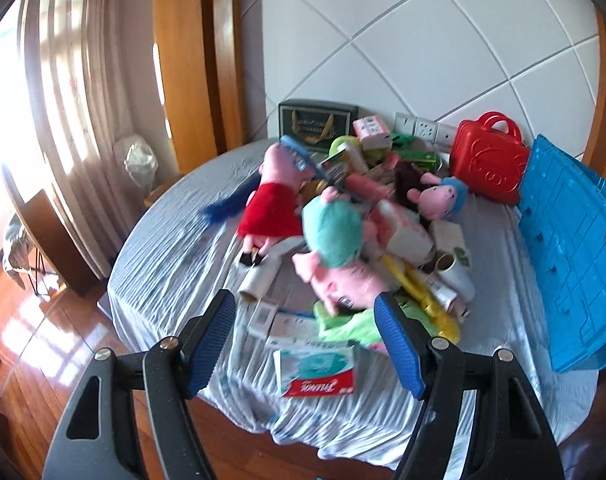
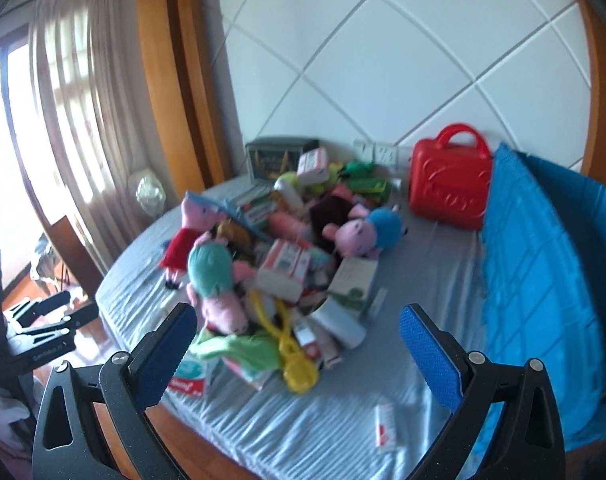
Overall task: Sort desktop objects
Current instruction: 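Lift both tools out of the crate toward the pile, then grasp the white barcoded medicine box with the left tool while the right tool lowers onto the teal-shirted pig plush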
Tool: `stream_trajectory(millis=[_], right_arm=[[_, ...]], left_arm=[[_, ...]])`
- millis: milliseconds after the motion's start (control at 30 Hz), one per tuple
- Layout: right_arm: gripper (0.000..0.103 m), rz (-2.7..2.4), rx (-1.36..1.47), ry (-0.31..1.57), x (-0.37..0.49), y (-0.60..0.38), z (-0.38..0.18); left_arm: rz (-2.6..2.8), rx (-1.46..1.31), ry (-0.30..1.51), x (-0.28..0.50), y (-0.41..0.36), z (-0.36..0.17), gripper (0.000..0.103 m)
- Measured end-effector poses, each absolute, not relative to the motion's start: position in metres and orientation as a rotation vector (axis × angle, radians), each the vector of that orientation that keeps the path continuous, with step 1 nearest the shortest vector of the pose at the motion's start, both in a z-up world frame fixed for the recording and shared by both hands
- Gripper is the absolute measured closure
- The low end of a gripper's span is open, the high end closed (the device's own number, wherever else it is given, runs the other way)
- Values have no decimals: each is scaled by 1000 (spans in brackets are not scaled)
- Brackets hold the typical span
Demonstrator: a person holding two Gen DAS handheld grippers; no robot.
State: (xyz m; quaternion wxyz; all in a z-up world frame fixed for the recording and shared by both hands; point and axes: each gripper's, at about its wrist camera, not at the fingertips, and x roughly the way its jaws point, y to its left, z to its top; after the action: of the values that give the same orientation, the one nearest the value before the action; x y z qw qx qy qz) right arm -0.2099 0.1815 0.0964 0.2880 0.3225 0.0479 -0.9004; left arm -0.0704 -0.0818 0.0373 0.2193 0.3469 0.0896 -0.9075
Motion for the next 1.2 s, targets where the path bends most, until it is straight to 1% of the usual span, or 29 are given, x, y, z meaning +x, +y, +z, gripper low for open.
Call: stream_trajectory(millis=[133,300,467,767,967,1200], right_arm=[[0,-2381,914,186,-212,157,84],[0,-2328,915,227,-221,127,74],[0,-2228,942,225,-243,100,58],[0,-2133,981,206,-294,74,30],[0,-2102,1023,249,-311,47,15],[0,-2127,1119,239,-321,16,-14]], left_arm=[[-2478,965,301,-62,-102,27,31],[-2406,999,340,-60,-122,12,31],[-2347,1008,352,-69,-136,11,31],[-2294,1030,318,-105,-150,13,31],[-2264,1114,348,-124,-171,-11,31],[-2318,1287,373,-162,-208,-55,31]])
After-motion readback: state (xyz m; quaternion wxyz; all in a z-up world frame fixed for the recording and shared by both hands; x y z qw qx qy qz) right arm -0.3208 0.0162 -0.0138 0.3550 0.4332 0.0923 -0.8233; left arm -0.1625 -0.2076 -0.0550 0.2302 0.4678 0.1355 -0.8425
